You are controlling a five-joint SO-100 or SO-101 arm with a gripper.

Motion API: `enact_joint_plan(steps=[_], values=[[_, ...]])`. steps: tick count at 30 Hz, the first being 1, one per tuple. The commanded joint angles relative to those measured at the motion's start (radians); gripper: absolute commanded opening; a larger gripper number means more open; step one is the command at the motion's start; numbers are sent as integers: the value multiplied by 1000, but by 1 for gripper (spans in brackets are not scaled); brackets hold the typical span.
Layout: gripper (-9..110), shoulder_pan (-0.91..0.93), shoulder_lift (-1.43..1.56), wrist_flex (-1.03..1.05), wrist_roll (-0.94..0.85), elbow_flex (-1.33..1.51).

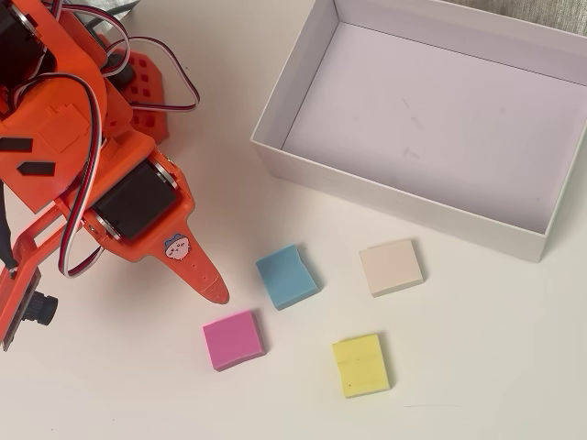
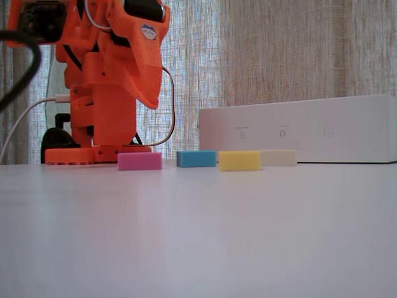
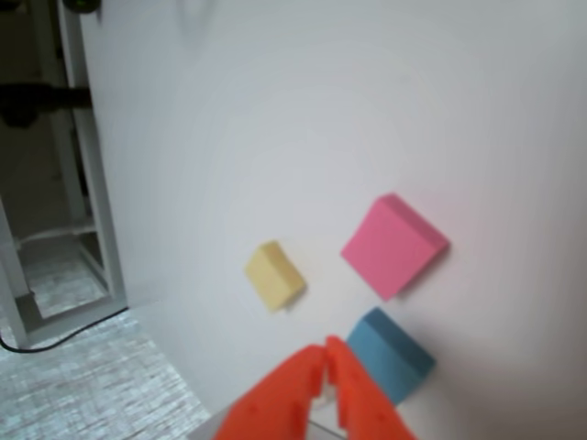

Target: Grasp the pink cuboid and put it in the bin.

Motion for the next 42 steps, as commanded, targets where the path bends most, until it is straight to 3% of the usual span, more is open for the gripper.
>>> enact_joint_plan(steps=[1,13,15,20,24,32,42], values=[[-8,-9,8,-32,-2,2],[-8,-2,8,-44,-3,3],[1,12,-17,-89,-8,-17],[14,8,-275,-87,32,-344],[16,-31,-531,-34,81,-680],[16,-92,-960,299,456,-1243],[16,-87,-1212,385,676,-1141]])
